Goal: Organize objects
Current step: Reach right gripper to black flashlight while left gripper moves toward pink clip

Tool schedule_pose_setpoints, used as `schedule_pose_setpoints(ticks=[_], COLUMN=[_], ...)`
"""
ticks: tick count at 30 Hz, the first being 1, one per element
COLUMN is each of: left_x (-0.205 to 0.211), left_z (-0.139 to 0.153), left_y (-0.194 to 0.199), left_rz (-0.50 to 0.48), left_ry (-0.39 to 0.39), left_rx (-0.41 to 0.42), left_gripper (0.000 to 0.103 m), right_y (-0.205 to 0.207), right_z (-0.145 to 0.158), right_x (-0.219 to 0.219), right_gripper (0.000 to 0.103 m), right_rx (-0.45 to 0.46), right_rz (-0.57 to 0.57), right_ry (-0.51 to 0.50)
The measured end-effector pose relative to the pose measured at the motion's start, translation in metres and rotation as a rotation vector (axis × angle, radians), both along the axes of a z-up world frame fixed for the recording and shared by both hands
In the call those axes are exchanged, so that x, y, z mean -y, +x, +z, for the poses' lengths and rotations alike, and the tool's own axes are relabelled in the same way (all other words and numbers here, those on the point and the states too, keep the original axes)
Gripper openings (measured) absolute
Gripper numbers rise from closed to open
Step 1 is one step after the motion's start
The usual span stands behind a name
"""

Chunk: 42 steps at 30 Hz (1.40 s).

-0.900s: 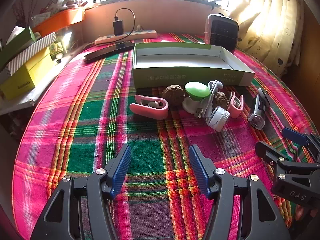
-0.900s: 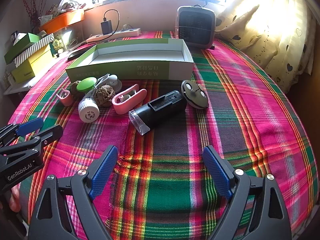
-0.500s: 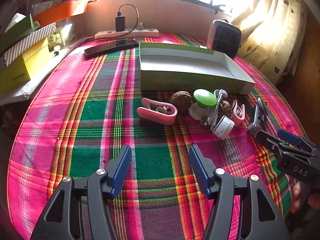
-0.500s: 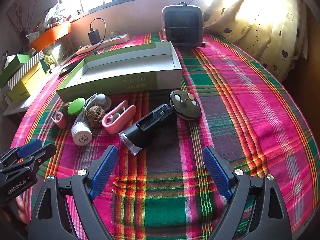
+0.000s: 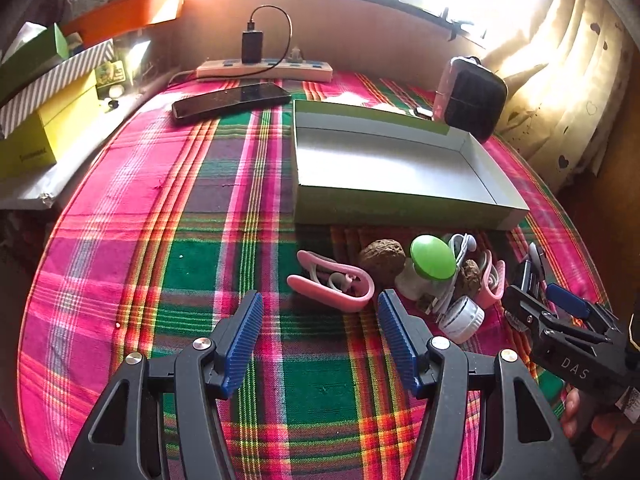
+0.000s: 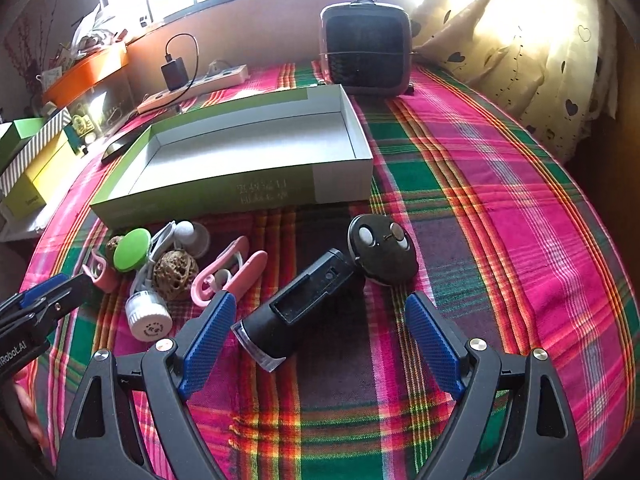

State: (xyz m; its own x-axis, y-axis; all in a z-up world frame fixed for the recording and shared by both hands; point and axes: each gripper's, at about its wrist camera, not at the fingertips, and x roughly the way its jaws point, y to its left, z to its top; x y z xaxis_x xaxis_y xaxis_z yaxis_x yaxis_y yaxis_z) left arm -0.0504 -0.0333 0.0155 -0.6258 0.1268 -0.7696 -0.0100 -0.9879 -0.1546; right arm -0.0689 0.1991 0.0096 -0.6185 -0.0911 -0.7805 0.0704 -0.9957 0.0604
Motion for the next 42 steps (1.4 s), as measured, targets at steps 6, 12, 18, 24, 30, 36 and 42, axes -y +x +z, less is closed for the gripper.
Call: schedule_pose_setpoints(ticks=[6, 12, 18, 24, 30, 36, 42], left_x=[-0.004, 0.006, 0.018, 0.031, 0.025, 0.013, 0.012], left_z=[-0.005, -0.005, -0.009, -0.008, -0.001, -0.002, -0.003], left_y=[-0.006, -0.005, -0.001, 0.002, 0.001, -0.009, -0.02], left_rz=[0.003, 0.026, 0.051, 0.085, 0.058, 0.035, 0.057], left_ry=[-0.032, -0.03, -0.048, -0.063, -0.009, 0.014, 0.001], left_rx=[0.019, 0.025, 0.042, 0.041, 0.03, 0.047, 0.052], left_gripper=[0.059, 0.059, 0.059, 0.059, 0.059, 0.059, 0.059], right_y=[-0.002, 0.0, 0.004, 0.006, 0.005, 0.0, -0.002], right_z=[-0.002, -0.002, -0.002, -0.001, 0.0, 0.0, 0.001], right_x=[-0.003, -0.007, -0.015, -0.023, -0.022, -0.019, -0.015], right_gripper=[0.087, 0.085, 0.082, 0.077, 0.069, 0.066, 0.051], right_rx=[0.014, 0.016, 0.016, 0.012, 0.004, 0.003, -0.002], right_rz=[-0.004, 0.001, -0.008, -0.017, 0.011, 0.031, 0.057], right_ry=[0.022, 0.044, 0.063, 0.067, 0.059, 0.066, 0.071])
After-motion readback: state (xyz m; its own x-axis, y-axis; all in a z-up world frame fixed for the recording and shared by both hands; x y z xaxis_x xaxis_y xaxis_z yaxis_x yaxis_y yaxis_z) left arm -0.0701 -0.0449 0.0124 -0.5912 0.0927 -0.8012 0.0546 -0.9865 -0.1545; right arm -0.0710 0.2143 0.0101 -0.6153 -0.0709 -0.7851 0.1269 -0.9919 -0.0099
